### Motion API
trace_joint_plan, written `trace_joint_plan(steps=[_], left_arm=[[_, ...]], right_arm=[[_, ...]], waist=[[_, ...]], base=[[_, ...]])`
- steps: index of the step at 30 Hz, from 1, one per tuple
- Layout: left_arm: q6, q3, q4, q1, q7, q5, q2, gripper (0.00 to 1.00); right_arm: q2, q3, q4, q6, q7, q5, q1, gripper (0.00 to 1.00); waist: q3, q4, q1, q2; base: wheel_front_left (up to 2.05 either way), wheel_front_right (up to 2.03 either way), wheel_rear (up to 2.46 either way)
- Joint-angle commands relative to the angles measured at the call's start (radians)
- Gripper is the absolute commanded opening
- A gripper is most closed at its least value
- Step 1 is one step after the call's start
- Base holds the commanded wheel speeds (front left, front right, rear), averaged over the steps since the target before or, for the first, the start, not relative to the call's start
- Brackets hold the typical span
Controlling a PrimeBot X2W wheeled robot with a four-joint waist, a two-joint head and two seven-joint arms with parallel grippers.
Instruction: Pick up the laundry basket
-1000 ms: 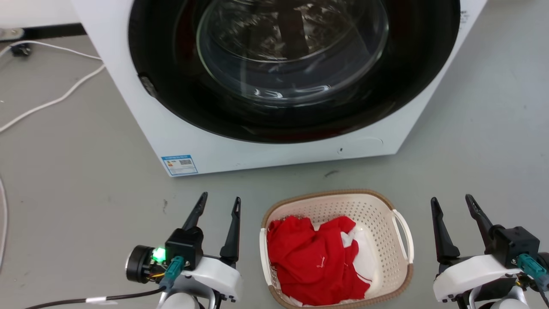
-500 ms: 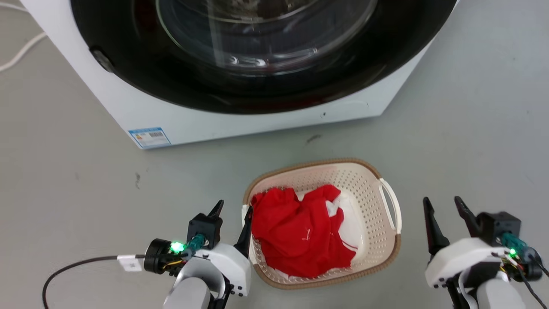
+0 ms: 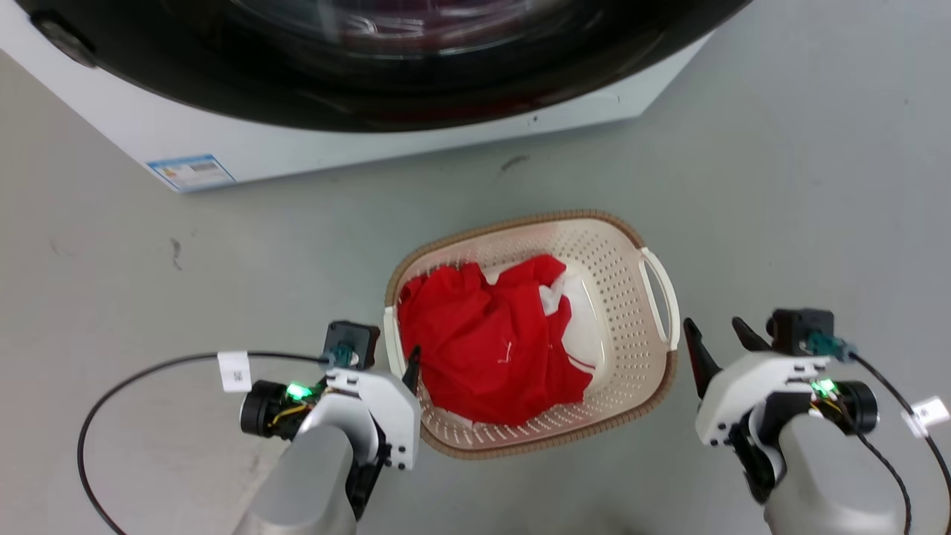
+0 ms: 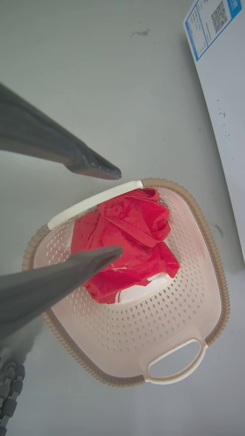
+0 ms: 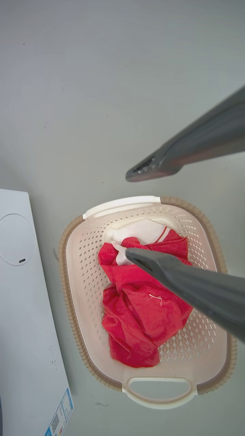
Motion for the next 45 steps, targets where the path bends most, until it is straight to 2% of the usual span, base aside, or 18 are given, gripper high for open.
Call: trace_joint_plan(steps=[1,9,19,28,44,45], left_arm=[[-0.002,0.003,0.029,-0.035,0.015,-0.01,0.002,1.0],[-0.008,0.009,0.166,-0.174,0.081,-0.024,0.011,1.0],[-0.038,-0.007,0.282,-0.333,0.189,-0.039,0.021,1.0],[-0.048,-0.039,0.348,-0.442,0.281,-0.029,0.025,1.0],[-0.056,-0.077,0.387,-0.53,0.317,-0.031,0.025,1.0],[-0.055,-0.078,0.388,-0.533,0.316,-0.033,0.023,0.68]], right_arm=[[0.002,0.012,0.042,0.0,0.006,0.012,-0.048,1.0],[0.002,0.087,0.25,0.0,0.05,0.087,-0.236,1.0],[0.002,0.173,0.379,0.0,0.12,0.166,-0.406,1.0],[0.001,0.178,0.419,0.0,0.163,0.171,-0.48,1.0],[0.002,0.213,0.428,0.0,0.208,0.234,-0.52,1.0],[0.002,0.223,0.428,0.0,0.215,0.239,-0.52,1.0]], waist=[[0.04,-0.011,-0.0001,0.0],[0.137,-0.035,-0.0001,0.0],[0.229,-0.045,-0.0001,0.0],[0.295,-0.047,-0.0001,0.0],[0.403,-0.044,-0.0001,0.0],[0.406,-0.043,-0.0001,0.0]], base=[[0.0,0.0,0.0],[0.0,0.0,0.0],[0.0,0.0,0.0],[0.0,0.0,0.0],[0.0,0.0,0.0],[0.0,0.0,0.0]])
